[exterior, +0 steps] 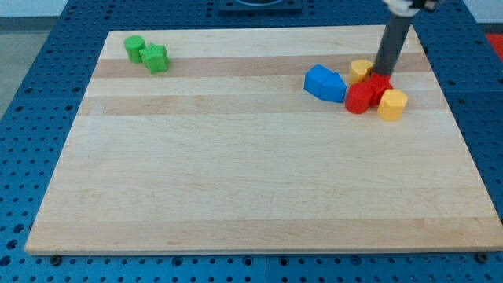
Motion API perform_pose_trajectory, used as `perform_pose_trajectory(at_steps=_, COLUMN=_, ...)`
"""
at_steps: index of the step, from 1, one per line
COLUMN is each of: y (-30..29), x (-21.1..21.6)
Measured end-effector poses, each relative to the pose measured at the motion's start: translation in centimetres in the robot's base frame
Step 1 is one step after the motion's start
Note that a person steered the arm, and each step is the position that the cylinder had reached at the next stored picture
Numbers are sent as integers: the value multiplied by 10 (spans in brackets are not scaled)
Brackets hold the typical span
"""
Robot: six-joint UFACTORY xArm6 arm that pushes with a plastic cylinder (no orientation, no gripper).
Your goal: Place yellow heart right side of blue triangle
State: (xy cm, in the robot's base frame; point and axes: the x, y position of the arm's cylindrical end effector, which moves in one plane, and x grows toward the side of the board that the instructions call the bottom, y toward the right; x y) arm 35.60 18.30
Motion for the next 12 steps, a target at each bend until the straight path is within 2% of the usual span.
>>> perform_pose_trajectory(at_steps=1, y=-32, x=41)
perform_pose_trajectory(at_steps=3, y=-20, x=45)
perform_pose_trajectory(at_steps=5, y=21, x=-53)
perform_pose_trajectory(at_steps=6, y=7, x=-115)
perform_pose_trajectory(at_steps=7, y=5, x=-132)
perform_pose_trajectory(at_steps=9, y=2, x=-106)
perform_pose_trajectory(at_steps=12, y=4, x=-11)
